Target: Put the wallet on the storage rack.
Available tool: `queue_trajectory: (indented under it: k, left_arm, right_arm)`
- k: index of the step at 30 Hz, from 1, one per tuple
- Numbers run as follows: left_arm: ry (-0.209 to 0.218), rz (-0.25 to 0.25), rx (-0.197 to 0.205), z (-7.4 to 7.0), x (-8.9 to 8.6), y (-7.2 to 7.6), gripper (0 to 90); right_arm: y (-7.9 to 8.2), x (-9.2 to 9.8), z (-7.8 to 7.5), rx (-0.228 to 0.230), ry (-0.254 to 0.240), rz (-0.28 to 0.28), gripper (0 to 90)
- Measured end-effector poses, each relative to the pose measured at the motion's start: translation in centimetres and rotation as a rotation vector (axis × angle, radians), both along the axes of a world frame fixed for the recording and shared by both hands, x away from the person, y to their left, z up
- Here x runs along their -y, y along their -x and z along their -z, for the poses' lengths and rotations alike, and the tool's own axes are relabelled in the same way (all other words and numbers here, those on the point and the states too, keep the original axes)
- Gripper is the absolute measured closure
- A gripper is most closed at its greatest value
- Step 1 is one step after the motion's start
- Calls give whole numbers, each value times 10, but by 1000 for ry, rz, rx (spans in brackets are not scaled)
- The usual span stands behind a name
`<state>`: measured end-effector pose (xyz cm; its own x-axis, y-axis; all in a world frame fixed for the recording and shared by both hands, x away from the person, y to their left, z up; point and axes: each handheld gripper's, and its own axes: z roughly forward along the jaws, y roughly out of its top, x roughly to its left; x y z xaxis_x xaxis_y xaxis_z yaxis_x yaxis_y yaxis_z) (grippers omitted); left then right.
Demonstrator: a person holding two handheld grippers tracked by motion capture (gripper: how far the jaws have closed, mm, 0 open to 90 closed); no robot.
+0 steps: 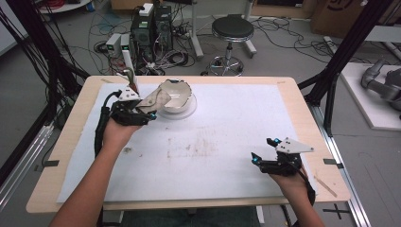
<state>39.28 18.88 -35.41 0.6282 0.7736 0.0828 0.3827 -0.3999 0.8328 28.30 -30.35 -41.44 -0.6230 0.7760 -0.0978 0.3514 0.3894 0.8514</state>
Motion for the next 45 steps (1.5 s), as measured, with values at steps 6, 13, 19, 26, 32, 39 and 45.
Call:
queue_trajectory:
  k: [6,13,19,26,32,39,45]
  left_arm:
    - [-32,7,-16,-1,8,-16,359]
    - [-77,20,-37,-3,20,-32,359]
    - [-120,27,-55,-1,34,-46,358]
    - [-176,37,-72,-1,48,-59,358]
    - [-203,45,-92,3,54,-66,358]
    - [-221,39,-108,7,61,-76,358]
    - [-227,37,-118,9,65,-83,357]
  right_arm:
    - [3,4,0,-3,5,8,206]
    - [5,9,1,-7,1,17,206]
    - [7,12,1,-3,3,13,206]
    - [7,17,2,-6,-1,23,206]
    - [7,17,3,-10,4,16,206]
    - [8,19,3,-14,0,23,206]
    - [9,21,3,-18,-3,31,206]
